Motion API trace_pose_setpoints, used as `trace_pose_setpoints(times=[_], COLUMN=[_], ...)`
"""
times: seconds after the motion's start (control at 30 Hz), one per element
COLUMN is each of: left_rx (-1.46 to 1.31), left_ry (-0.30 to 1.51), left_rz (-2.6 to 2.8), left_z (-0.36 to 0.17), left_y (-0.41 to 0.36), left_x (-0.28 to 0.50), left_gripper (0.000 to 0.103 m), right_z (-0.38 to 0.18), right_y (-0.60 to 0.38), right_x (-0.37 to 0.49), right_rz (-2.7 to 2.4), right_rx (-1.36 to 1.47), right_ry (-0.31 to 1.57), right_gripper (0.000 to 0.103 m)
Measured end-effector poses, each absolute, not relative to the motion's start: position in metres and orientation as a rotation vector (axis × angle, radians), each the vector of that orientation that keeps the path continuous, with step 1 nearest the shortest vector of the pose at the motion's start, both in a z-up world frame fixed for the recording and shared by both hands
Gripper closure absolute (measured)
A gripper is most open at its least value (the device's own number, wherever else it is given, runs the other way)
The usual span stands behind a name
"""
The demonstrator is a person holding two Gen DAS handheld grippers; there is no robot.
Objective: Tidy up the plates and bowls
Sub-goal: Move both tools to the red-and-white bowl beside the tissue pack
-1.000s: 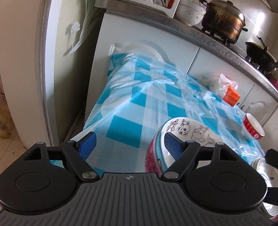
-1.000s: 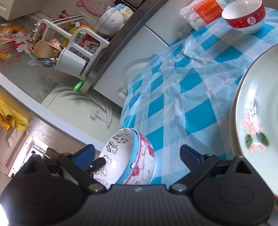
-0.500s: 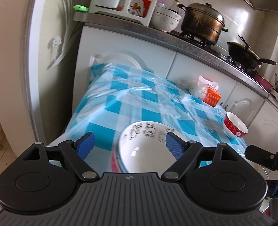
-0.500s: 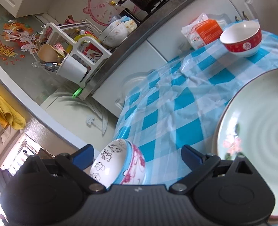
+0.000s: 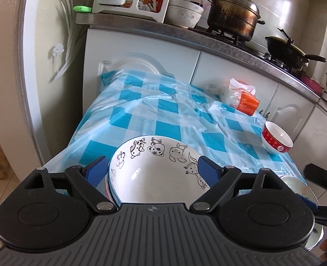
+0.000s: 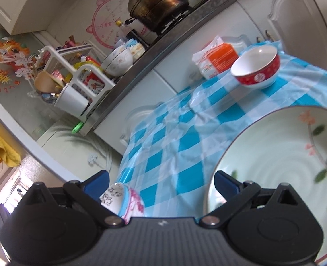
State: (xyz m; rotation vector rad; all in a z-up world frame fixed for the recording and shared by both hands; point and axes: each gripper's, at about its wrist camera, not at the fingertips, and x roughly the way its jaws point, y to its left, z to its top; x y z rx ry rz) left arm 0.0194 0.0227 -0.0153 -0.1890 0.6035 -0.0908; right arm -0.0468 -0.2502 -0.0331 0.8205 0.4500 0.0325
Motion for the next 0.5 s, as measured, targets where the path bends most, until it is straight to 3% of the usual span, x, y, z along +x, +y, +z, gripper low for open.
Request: trace_pose_setpoints(times=[0.5], left_rx=[-0.128], left_ry=[0.551], left_rz=[-0.149], left_z=[-0.001], left_y=[-0.013], left_x=[0.032], left_gripper=[0.0], right_z=[-0.034], right_y=[-0.295], right_x=[-0.062], right_rz=[-0.067], right_rx=[0.8], right_ry=[0.42], right_gripper=[0.002])
